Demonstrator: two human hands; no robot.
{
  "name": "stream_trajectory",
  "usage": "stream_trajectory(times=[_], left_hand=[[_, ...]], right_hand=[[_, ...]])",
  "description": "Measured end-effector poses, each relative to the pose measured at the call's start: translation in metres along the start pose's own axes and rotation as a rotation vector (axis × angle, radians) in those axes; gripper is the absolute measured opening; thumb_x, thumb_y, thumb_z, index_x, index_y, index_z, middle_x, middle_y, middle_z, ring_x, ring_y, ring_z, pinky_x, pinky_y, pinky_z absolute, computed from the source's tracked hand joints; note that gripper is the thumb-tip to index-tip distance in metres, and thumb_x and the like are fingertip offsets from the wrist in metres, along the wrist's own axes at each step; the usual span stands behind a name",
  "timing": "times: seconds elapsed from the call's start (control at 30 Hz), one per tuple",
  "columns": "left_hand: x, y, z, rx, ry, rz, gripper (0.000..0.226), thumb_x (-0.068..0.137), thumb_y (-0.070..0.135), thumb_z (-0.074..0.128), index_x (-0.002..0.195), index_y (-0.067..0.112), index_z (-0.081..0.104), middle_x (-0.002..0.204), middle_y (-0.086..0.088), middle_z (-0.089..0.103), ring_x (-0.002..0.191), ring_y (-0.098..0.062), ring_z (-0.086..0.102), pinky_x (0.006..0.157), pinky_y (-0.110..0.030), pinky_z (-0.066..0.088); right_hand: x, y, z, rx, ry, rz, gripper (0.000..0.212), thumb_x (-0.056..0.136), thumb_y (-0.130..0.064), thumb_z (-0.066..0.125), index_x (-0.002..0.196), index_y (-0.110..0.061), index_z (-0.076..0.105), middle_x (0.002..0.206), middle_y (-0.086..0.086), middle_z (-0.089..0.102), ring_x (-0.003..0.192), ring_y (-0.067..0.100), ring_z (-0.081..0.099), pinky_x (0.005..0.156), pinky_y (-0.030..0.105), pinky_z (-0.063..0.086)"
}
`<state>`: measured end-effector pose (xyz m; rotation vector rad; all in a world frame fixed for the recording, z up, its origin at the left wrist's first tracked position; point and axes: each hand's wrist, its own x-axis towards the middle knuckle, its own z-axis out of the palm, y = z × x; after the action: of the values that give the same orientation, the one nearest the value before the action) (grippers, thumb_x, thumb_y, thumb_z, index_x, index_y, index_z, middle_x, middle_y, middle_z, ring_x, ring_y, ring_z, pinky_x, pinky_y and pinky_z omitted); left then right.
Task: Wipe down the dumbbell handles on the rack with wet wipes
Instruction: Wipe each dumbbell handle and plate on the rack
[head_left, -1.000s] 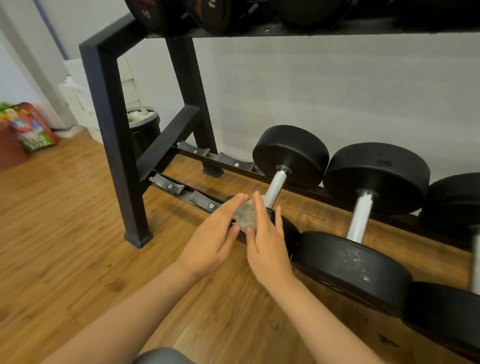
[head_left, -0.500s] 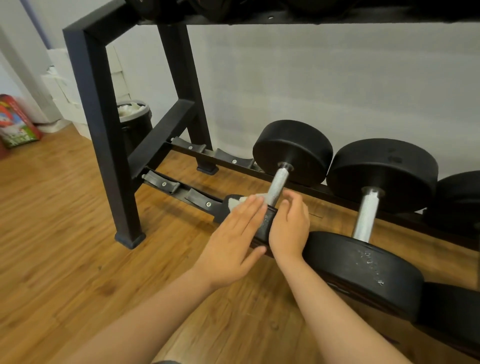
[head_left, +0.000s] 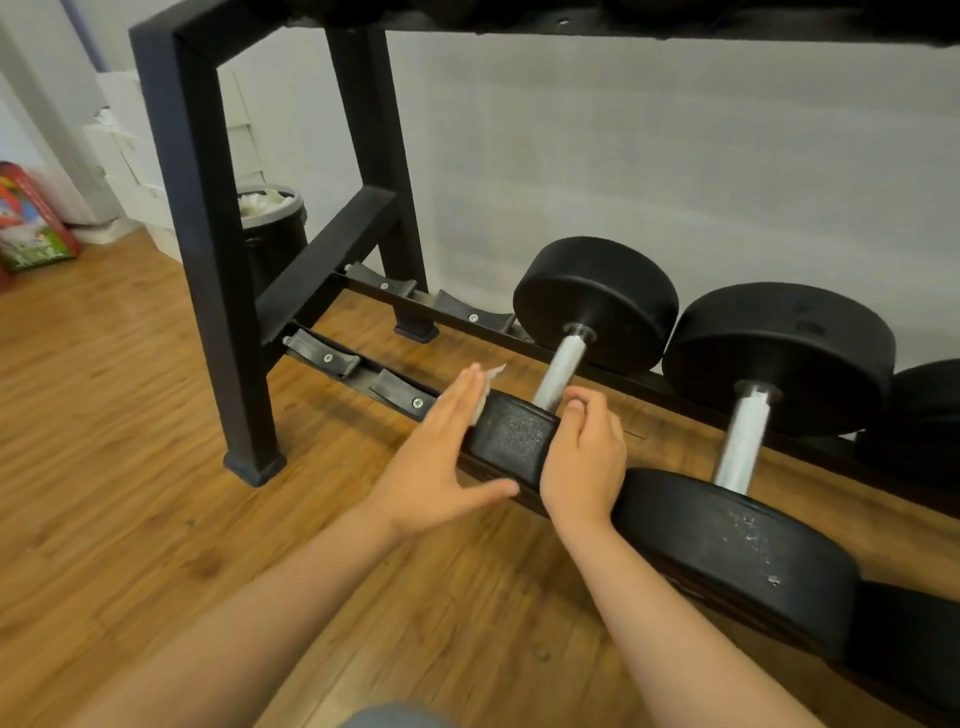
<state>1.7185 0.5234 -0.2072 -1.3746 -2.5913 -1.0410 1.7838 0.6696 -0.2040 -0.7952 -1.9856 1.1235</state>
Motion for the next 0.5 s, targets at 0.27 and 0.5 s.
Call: stream_trajectory(times=[0.27,0.5], left_hand=[[0.003,-0.021,0.011,-0.138,0.076,-0.112,0.121,0.063,0.076,0.068,0.155,0.03,0.004,0.163,0.014,0.007,0.149,-0.003,0.008,0.122,-0.045,0.02],[-0.007,-0.041,0.02,-0.169,0.102,-0.01,0.125,0.065,0.063,0.08,0.157,0.02,0.008,0.164,0.014,0.007,0.149,-0.002,0.01,0.121,-0.02,0.012]], right_hand=[[0.001,0.003,0.002,-0.005,-0.017,0.001,0.03,0.102,-0.027,0.035,0.112,-0.021,0.062,0.101,-0.01,0.059,0.098,0.007,0.053,0.087,0.028,0.041],[0.001,0.003,0.003,-0.048,-0.021,-0.016,0.029,0.102,-0.028,0.035,0.108,-0.023,0.063,0.096,-0.012,0.058,0.098,0.008,0.054,0.09,0.035,0.046]])
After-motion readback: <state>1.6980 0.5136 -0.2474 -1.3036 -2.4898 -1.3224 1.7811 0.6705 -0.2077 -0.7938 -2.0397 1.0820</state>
